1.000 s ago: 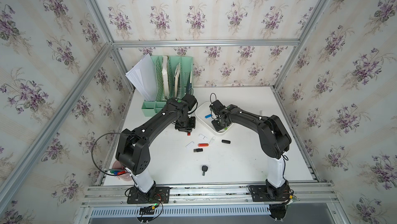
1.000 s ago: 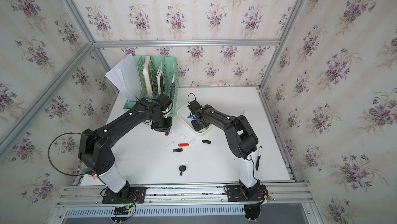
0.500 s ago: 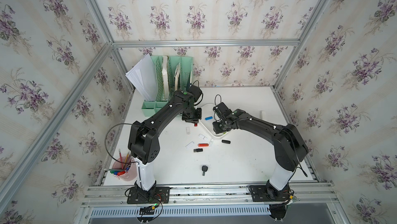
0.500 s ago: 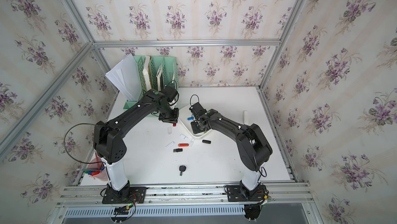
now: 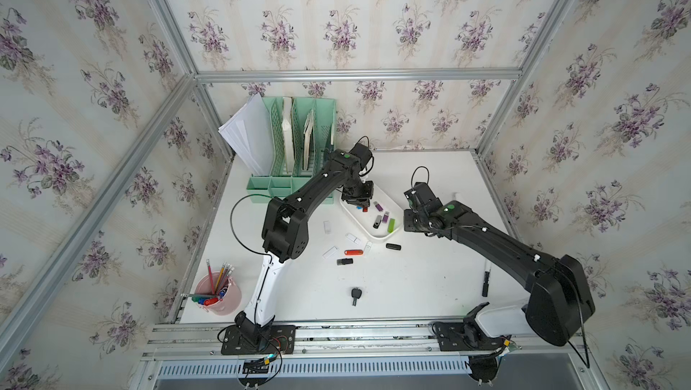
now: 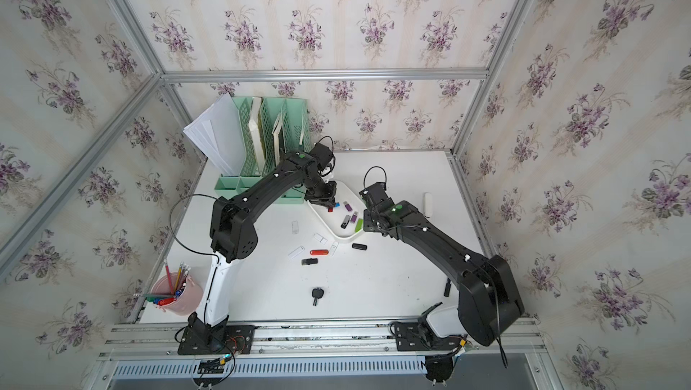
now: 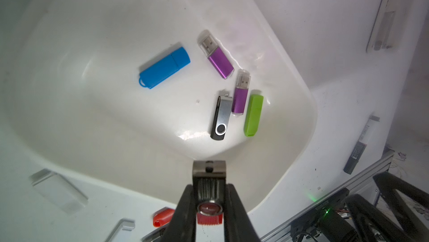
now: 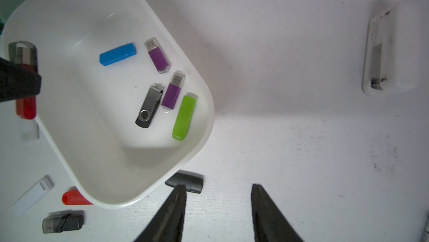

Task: Put the usb flash drive into the storage box
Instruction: Place the USB flash in the storage box.

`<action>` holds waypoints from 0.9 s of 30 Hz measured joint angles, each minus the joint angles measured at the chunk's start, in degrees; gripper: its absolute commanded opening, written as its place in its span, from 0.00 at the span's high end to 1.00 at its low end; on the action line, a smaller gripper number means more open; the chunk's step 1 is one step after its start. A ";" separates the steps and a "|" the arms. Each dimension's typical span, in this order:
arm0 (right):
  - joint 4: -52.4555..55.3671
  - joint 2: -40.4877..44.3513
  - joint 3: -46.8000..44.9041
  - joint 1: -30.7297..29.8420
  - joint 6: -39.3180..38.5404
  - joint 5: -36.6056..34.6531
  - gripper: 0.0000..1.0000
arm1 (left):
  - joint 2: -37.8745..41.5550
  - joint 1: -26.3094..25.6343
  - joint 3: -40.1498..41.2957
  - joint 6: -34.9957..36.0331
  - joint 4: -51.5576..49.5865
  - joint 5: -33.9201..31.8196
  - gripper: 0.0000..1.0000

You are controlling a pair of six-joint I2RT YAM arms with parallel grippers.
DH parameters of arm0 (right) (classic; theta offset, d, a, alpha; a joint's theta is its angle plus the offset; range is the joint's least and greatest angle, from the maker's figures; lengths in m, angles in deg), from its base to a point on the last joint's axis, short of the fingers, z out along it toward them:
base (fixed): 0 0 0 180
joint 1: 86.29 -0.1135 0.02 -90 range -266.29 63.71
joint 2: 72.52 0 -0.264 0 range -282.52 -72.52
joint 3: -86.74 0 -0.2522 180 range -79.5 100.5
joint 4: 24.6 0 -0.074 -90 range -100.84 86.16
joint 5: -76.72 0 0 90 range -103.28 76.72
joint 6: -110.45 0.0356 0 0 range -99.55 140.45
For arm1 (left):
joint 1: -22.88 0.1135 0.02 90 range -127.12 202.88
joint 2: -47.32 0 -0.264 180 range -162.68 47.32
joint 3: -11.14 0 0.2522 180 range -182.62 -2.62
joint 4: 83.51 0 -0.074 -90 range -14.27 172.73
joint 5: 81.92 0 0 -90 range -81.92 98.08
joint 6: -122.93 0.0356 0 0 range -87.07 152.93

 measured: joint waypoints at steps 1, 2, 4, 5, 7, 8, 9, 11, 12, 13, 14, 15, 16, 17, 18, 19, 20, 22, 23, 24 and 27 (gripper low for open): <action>0.20 0.72 -0.70 0.66 0.92 -0.11 0.49 | -1.31 0.04 -1.33 0.00 0.02 0.61 0.79; 0.26 1.33 -1.18 1.49 1.05 0.13 0.48 | -2.40 0.07 -2.32 0.00 0.02 1.09 0.79; 0.33 2.62 -2.16 3.52 2.29 -0.22 0.48 | -4.35 -0.02 -3.85 0.00 0.00 1.88 0.78; 0.37 2.99 -2.49 3.98 2.54 -0.72 0.48 | -4.90 -0.04 -4.17 0.00 0.02 2.12 0.78; 0.42 3.65 -3.15 4.24 2.62 0.02 0.49 | -6.12 -0.13 -4.48 0.00 0.04 2.69 0.79; 0.37 3.76 -3.37 4.35 2.80 0.13 0.49 | -6.51 -0.13 -4.50 0.00 0.04 2.82 0.78; 0.35 3.82 -3.65 4.42 2.82 0.26 0.49 | -6.93 -0.15 -4.55 0.00 0.07 3.02 0.78; 0.33 3.89 -4.24 4.52 3.23 0.35 0.49 | -7.61 -0.20 -4.61 0.00 0.15 3.19 0.78; 0.24 3.89 -4.57 4.52 3.45 0.57 0.49 | -7.98 -0.20 -4.61 0.00 0.24 3.34 0.78; 0.17 3.89 -4.92 4.55 3.45 0.83 0.48 | -8.33 -0.24 -4.63 0.00 0.33 3.48 0.78; 0.09 3.89 -5.16 4.57 3.48 1.03 0.48 | -8.63 -0.28 -4.63 -0.02 0.44 3.50 0.78; -0.07 3.89 -5.44 4.57 3.48 1.16 0.48 | -9.07 -0.37 -4.68 -0.02 0.68 3.52 0.78; -0.09 3.89 -5.64 4.57 3.48 1.33 0.49 | -9.55 -0.42 -4.87 -0.04 0.87 3.52 0.78; -0.07 3.89 -5.77 4.57 3.45 1.36 0.48 | -9.94 -0.46 -5.05 -0.04 1.07 3.52 0.78; -0.09 3.87 -5.81 4.57 3.45 1.40 0.49 | -10.45 -0.52 -5.42 -0.04 1.11 3.52 0.78; -0.13 3.87 -5.81 4.55 3.45 1.51 0.49 | -10.93 -0.57 -5.79 -0.04 1.16 3.52 0.78; -0.22 3.87 -5.88 4.57 3.45 1.51 0.49 | -11.34 -0.57 -6.01 -0.04 1.29 3.52 0.77; -0.46 3.87 -6.25 4.57 3.45 1.53 0.48 | -12.02 -0.57 -6.21 -0.04 1.31 3.48 0.76; -0.46 3.85 -6.47 4.57 3.45 1.70 0.49 | -12.31 -0.59 -6.23 -0.04 1.27 3.43 0.75; -0.50 3.82 -6.67 4.57 3.45 1.95 0.49 | -12.50 -0.59 -6.27 -0.04 1.25 3.37 0.75; -1.01 3.45 -7.43 4.57 3.45 2.82 0.48 | -12.83 -0.63 -6.36 -0.04 1.25 2.95 0.73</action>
